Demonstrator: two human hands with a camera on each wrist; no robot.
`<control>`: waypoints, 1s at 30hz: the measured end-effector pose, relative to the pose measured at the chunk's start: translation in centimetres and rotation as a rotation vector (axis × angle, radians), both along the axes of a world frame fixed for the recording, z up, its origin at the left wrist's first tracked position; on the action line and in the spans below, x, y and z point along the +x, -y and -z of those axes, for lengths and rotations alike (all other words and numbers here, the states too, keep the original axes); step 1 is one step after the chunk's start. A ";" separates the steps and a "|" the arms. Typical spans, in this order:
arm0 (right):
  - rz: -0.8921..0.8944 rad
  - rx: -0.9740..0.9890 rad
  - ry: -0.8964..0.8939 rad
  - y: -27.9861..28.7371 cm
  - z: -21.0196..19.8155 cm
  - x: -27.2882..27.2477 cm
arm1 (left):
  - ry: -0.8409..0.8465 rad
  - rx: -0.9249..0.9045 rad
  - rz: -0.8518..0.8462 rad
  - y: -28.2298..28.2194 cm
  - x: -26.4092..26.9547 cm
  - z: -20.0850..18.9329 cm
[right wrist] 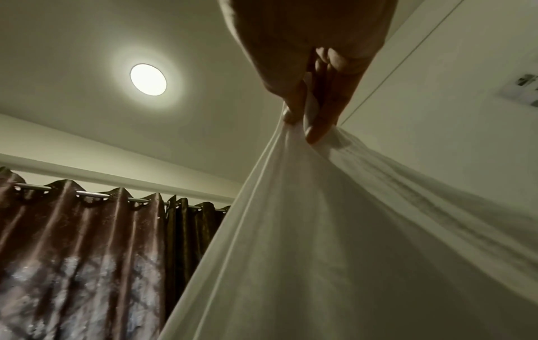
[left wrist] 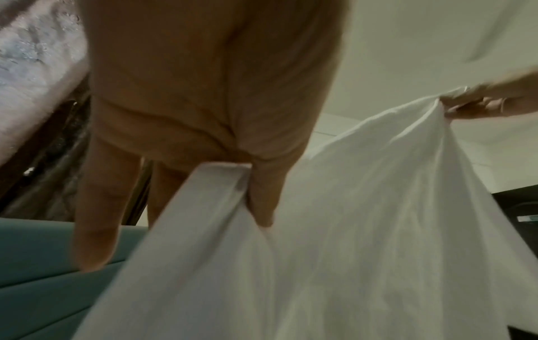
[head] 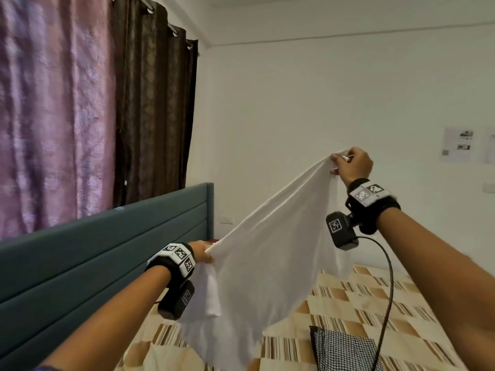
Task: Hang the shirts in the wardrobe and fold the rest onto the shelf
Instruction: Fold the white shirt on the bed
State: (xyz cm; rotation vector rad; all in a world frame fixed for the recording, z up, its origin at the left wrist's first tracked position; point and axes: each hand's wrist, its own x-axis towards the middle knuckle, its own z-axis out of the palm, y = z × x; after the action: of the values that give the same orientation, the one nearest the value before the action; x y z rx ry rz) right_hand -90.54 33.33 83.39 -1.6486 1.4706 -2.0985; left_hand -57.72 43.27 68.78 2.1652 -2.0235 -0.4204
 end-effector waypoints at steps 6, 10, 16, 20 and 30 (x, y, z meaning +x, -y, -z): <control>-0.087 0.705 -0.566 0.5 5.1 0.8 | -0.301 -0.040 0.015 1.3 -0.4 -1.3; -0.600 1.196 -0.854 -3.1 9.7 4.9 | -0.756 0.020 0.020 0.8 -3.9 -2.2; -1.018 1.085 -0.891 -5.6 15.0 9.0 | -1.025 0.013 -0.018 1.1 -8.5 -2.7; -0.778 0.832 -0.826 -4.1 15.1 8.4 | -0.939 -0.131 -0.031 1.6 -7.4 -2.7; -0.774 0.531 -0.613 -3.6 13.1 9.5 | -0.413 -0.112 0.170 1.3 -5.0 -1.6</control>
State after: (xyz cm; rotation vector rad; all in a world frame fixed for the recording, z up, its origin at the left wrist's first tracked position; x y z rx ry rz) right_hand -81.03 36.98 70.30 -2.1969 1.0597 -0.7650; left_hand -62.70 41.97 70.42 1.6786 -1.9446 -0.6925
